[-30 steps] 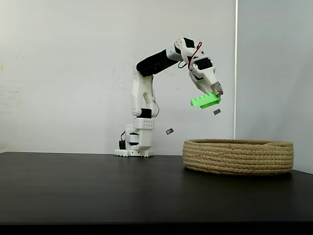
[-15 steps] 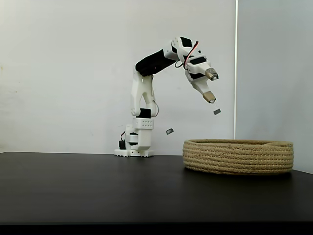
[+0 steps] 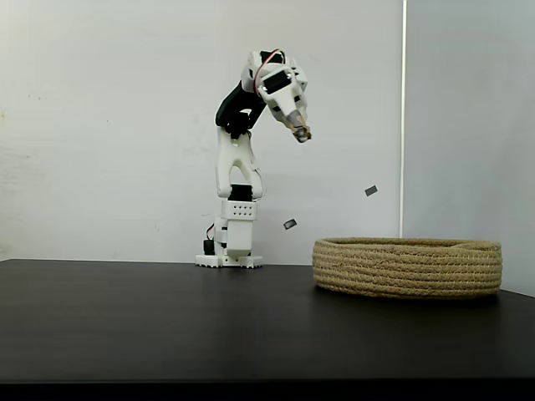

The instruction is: Place the lego blocks in the tray

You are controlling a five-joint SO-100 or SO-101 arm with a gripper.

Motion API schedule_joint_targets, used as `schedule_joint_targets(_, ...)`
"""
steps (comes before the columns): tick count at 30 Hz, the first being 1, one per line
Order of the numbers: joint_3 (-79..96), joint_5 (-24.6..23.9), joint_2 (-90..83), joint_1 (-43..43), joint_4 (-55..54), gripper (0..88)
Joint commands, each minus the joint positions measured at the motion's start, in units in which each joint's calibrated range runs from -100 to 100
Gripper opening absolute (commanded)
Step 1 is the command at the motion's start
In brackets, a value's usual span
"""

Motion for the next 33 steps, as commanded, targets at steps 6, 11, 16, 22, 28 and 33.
schedule_joint_targets(6,27.72,4.84,-35.05,12.53,-5.01,0.2)
schedule_joint_targets(11,52.34,7.13,-54.23,16.07,-9.26,0.2)
schedule_joint_targets(16,70.04,8.25,-64.37,14.42,-3.09,0.2)
schedule_joint_targets(22,76.79,10.99,-69.62,14.92,-1.85,0.0)
schedule_joint_targets(28,81.89,14.31,-69.62,14.09,-0.93,0.1)
schedule_joint_targets(33,87.00,15.58,-69.62,14.18,-2.01,0.1)
